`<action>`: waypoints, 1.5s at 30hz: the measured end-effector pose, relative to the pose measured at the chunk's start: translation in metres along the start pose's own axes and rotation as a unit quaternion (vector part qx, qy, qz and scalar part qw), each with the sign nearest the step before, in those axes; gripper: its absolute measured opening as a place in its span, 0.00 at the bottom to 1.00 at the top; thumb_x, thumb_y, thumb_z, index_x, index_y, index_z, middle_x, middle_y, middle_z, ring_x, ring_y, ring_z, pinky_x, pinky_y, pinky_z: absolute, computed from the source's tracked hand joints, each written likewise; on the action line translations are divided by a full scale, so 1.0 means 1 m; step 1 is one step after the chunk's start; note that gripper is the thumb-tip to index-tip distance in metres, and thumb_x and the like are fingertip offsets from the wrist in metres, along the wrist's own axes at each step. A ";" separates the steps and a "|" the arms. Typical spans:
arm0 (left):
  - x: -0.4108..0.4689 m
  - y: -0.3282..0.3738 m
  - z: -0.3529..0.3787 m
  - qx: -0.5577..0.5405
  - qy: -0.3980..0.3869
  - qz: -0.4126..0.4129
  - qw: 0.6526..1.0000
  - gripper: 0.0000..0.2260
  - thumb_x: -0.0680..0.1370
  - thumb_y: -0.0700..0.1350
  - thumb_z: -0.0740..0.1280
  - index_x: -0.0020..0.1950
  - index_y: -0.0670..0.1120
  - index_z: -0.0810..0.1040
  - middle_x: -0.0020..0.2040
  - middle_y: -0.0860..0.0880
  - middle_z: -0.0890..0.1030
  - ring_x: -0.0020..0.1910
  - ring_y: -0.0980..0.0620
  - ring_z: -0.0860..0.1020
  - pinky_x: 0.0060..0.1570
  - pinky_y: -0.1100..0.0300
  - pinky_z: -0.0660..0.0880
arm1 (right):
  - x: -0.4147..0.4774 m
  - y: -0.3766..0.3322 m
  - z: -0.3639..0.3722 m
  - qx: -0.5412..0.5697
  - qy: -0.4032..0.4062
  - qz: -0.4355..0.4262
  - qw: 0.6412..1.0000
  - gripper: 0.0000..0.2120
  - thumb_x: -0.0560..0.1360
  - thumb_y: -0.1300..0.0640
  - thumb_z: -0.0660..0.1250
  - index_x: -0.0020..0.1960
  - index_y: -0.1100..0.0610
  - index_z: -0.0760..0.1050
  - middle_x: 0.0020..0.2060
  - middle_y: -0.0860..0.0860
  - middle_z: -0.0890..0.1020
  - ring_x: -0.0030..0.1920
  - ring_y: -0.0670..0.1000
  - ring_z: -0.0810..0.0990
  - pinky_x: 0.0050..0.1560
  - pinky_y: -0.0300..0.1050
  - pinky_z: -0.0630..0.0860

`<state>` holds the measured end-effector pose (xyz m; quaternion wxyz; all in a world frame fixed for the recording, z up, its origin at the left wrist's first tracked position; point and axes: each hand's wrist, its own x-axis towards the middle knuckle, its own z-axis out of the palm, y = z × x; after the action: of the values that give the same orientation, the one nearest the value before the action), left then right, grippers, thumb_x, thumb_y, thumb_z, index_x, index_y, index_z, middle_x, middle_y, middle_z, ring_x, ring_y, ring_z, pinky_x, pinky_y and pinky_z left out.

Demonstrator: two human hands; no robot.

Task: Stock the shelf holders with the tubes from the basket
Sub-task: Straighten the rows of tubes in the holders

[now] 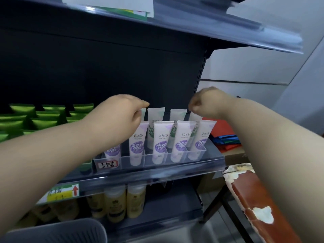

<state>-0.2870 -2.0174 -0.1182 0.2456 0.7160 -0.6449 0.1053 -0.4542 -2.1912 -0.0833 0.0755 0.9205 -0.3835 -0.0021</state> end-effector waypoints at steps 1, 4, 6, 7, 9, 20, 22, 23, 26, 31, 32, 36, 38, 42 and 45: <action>0.001 -0.002 0.000 0.000 0.002 -0.003 1.000 0.17 0.79 0.41 0.58 0.68 0.49 0.72 0.67 0.50 0.74 0.66 0.53 0.69 0.64 0.65 0.62 | 0.004 -0.007 -0.004 0.017 0.021 -0.003 1.000 0.14 0.76 0.55 0.59 0.57 0.54 0.79 0.57 0.52 0.80 0.57 0.55 0.77 0.59 0.48 0.75; 0.001 -0.006 -0.002 0.004 0.008 -0.002 1.000 0.17 0.79 0.41 0.58 0.68 0.48 0.72 0.67 0.49 0.74 0.66 0.52 0.70 0.64 0.65 0.62 | 0.022 -0.035 -0.010 0.060 0.024 -0.012 0.998 0.15 0.79 0.56 0.59 0.63 0.53 0.76 0.62 0.52 0.78 0.61 0.54 0.76 0.62 0.46 0.72; 0.001 -0.009 -0.004 0.005 0.010 -0.001 1.000 0.17 0.79 0.41 0.58 0.68 0.48 0.72 0.67 0.49 0.74 0.67 0.52 0.70 0.63 0.66 0.61 | 0.035 -0.052 -0.007 0.076 0.006 -0.031 0.997 0.16 0.80 0.56 0.59 0.66 0.52 0.73 0.65 0.50 0.75 0.64 0.53 0.74 0.64 0.42 0.69; 0.001 -0.011 -0.004 0.005 0.012 -0.001 1.000 0.17 0.79 0.41 0.58 0.68 0.48 0.72 0.67 0.49 0.74 0.66 0.52 0.70 0.63 0.67 0.61 | 0.040 -0.058 -0.004 0.076 -0.011 -0.041 0.996 0.16 0.80 0.56 0.59 0.67 0.52 0.72 0.65 0.50 0.75 0.64 0.52 0.73 0.65 0.42 0.69; 0.000 -0.017 -0.006 0.009 0.018 0.002 1.000 0.17 0.79 0.41 0.59 0.68 0.49 0.72 0.66 0.50 0.74 0.66 0.53 0.70 0.61 0.69 0.60 | 0.049 -0.066 0.002 0.068 -0.038 -0.053 0.996 0.16 0.80 0.59 0.59 0.66 0.54 0.73 0.65 0.51 0.75 0.64 0.52 0.73 0.64 0.43 0.69; -0.001 -0.034 -0.006 0.015 0.025 -0.005 1.000 0.17 0.79 0.40 0.59 0.67 0.47 0.73 0.65 0.49 0.76 0.65 0.52 0.71 0.62 0.67 0.62 | 0.058 -0.066 0.009 0.044 -0.030 -0.060 0.997 0.14 0.74 0.68 0.57 0.55 0.68 0.77 0.56 0.61 0.79 0.58 0.60 0.77 0.57 0.51 0.75; -0.002 -0.034 -0.006 0.015 0.028 -0.003 0.999 0.17 0.79 0.40 0.59 0.67 0.47 0.73 0.65 0.49 0.75 0.65 0.51 0.71 0.62 0.66 0.62 | 0.059 -0.067 0.010 0.040 -0.034 -0.058 0.997 0.14 0.75 0.67 0.57 0.55 0.66 0.78 0.56 0.60 0.81 0.57 0.58 0.78 0.58 0.50 0.75; -0.003 -0.035 -0.007 0.015 0.030 -0.003 0.999 0.17 0.79 0.40 0.59 0.67 0.47 0.73 0.65 0.49 0.75 0.65 0.51 0.71 0.62 0.65 0.63 | 0.059 -0.068 0.010 0.039 -0.039 -0.054 0.997 0.14 0.76 0.67 0.57 0.55 0.65 0.79 0.56 0.58 0.81 0.57 0.57 0.79 0.58 0.49 0.75; -0.006 -0.039 -0.011 0.012 0.033 -0.010 0.999 0.17 0.79 0.40 0.59 0.67 0.48 0.73 0.65 0.49 0.75 0.65 0.51 0.71 0.62 0.65 0.64 | 0.059 -0.069 0.009 0.042 -0.042 -0.047 0.997 0.14 0.76 0.66 0.57 0.55 0.65 0.79 0.55 0.57 0.81 0.56 0.56 0.79 0.58 0.48 0.75; -0.011 -0.049 -0.015 0.023 0.025 -0.015 0.999 0.17 0.79 0.40 0.59 0.68 0.47 0.73 0.65 0.49 0.75 0.66 0.52 0.70 0.62 0.66 0.63 | 0.059 -0.069 0.008 0.046 -0.036 -0.045 0.997 0.13 0.76 0.66 0.58 0.53 0.61 0.80 0.54 0.53 0.81 0.55 0.53 0.78 0.54 0.41 0.74; -0.013 -0.051 -0.016 0.024 0.022 -0.019 0.999 0.17 0.79 0.40 0.58 0.68 0.47 0.73 0.65 0.49 0.75 0.66 0.52 0.70 0.62 0.66 0.63 | 0.059 -0.069 0.008 0.046 -0.040 -0.046 0.997 0.13 0.76 0.66 0.58 0.54 0.60 0.80 0.55 0.53 0.81 0.55 0.52 0.78 0.53 0.40 0.73; -0.015 -0.053 -0.019 0.024 0.024 -0.028 0.999 0.17 0.78 0.40 0.59 0.67 0.47 0.73 0.65 0.48 0.75 0.66 0.51 0.70 0.63 0.65 0.63 | 0.060 -0.071 0.007 0.043 -0.051 -0.051 0.996 0.13 0.76 0.67 0.58 0.54 0.60 0.79 0.55 0.53 0.80 0.53 0.51 0.77 0.49 0.37 0.70; -0.016 -0.053 -0.021 0.024 0.025 -0.027 0.999 0.17 0.79 0.40 0.59 0.67 0.47 0.73 0.65 0.48 0.75 0.66 0.51 0.70 0.63 0.65 0.63 | 0.061 -0.071 0.006 0.043 -0.051 -0.054 0.996 0.13 0.76 0.67 0.58 0.55 0.60 0.79 0.55 0.53 0.80 0.52 0.51 0.77 0.48 0.37 0.69; -0.016 -0.054 -0.024 0.018 0.025 -0.031 0.999 0.17 0.79 0.40 0.59 0.68 0.47 0.73 0.66 0.48 0.75 0.66 0.51 0.70 0.64 0.65 0.63 | 0.063 -0.070 0.008 0.048 -0.049 -0.055 0.996 0.12 0.76 0.67 0.59 0.53 0.60 0.79 0.54 0.53 0.80 0.47 0.48 0.74 0.48 0.37 0.69; -0.015 -0.054 -0.024 0.019 0.026 -0.030 0.999 0.17 0.78 0.39 0.59 0.67 0.46 0.73 0.65 0.47 0.75 0.66 0.50 0.71 0.63 0.65 0.63 | 0.063 -0.071 0.009 0.053 -0.055 -0.050 0.996 0.11 0.77 0.63 0.61 0.55 0.58 0.79 0.56 0.52 0.80 0.51 0.49 0.75 0.49 0.37 0.69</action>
<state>-0.2323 -1.9894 -0.1162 0.2514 0.7364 -0.6148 0.1283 -0.3603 -2.1879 -0.0985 0.0053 0.9396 -0.3404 -0.0363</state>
